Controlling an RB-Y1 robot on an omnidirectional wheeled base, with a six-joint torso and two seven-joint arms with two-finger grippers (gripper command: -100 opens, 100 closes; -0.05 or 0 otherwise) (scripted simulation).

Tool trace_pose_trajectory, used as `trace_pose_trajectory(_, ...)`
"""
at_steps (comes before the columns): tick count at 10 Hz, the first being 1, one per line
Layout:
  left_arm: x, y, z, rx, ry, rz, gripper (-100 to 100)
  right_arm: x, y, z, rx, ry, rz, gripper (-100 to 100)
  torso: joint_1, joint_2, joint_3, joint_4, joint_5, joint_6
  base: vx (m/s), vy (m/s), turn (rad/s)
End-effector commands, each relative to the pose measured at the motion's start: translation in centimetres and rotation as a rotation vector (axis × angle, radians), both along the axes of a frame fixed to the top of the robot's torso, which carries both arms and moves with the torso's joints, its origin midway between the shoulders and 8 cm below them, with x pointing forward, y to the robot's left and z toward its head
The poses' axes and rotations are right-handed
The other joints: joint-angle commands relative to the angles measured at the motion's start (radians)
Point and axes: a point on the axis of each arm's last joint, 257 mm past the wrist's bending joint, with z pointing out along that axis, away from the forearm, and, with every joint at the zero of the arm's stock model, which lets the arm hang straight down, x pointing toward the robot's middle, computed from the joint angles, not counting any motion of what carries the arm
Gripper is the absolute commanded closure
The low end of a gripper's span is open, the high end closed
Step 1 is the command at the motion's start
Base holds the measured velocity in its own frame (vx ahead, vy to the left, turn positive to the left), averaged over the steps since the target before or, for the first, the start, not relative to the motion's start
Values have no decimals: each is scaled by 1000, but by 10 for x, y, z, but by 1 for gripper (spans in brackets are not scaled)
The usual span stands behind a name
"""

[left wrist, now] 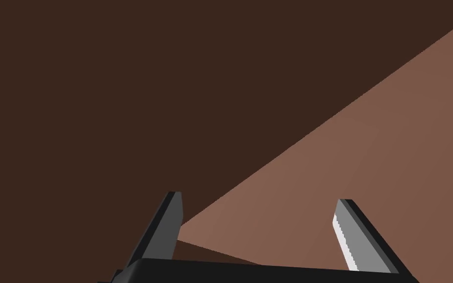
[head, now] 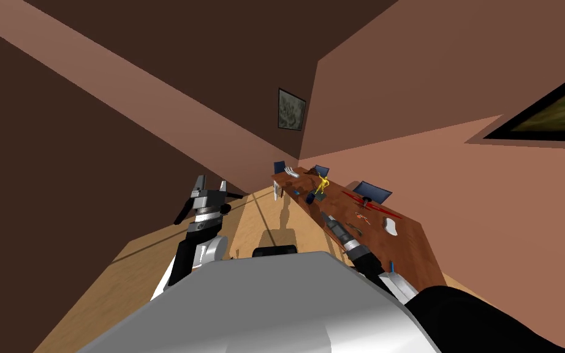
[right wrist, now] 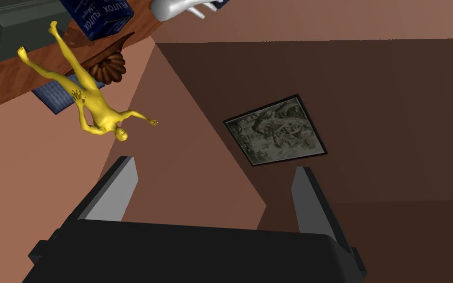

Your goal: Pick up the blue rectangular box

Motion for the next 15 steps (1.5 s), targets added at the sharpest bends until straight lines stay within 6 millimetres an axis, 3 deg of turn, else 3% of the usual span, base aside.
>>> trace_pose_trajectory(1,0,0,0,0,0,0,0,-17,-16,-24,-88,92,-8,-100,0,0,0,0,0,0,-13,72,79)
trace_pose_trajectory(3,0,0,0,0,0,0,0,-17,-15,-25,-115,101,17,-100,2,1,0,0,0,0,-13,54,35)
trace_pose_trajectory(4,0,0,0,0,0,0,0,-35,-34,-46,-194,185,6,-100,0,0,0,0,0,0,-12,66,106)
trace_pose_trajectory(5,0,0,0,0,0,0,0,-36,-33,-46,-223,195,33,-100,1,0,0,0,0,0,-17,68,49)
trace_pose_trajectory(6,0,0,0,0,0,0,0,-53,-53,-63,-292,269,21,-100,1,0,0,0,0,0,-21,97,101)
trace_pose_trajectory(7,0,0,0,0,0,0,0,-55,-52,-65,-331,285,53,-100,3,1,0,0,1,0,-10,85,49)
trace_pose_trajectory(8,0,0,0,0,0,0,0,-74,-73,-79,-394,357,36,-100,2,0,0,0,1,0,-11,88,111)
trace_pose_trajectory(9,0,0,0,0,0,0,0,-76,-72,-80,-441,372,80,-100,2,0,0,0,1,0,-9,72,58)
trace_pose_trajectory(10,0,0,0,0,0,0,0,-93,-94,-90,-497,435,59,-100,2,0,0,0,0,0,-17,95,130)
trace_pose_trajectory(12,0,0,0,0,0,0,0,-96,-93,-92,-555,454,114,-100,2,0,0,0,1,0,-10,55,21)
trace_pose_trajectory(13,0,0,0,0,0,0,0,-111,-114,-99,-631,512,113,-100,-1,0,0,0,0,0,-3,55,111)
trace_pose_trajectory(15,0,0,0,0,0,0,0,-115,-114,-101,-667,529,153,-100,0,-1,0,0,0,0,4,44,35)
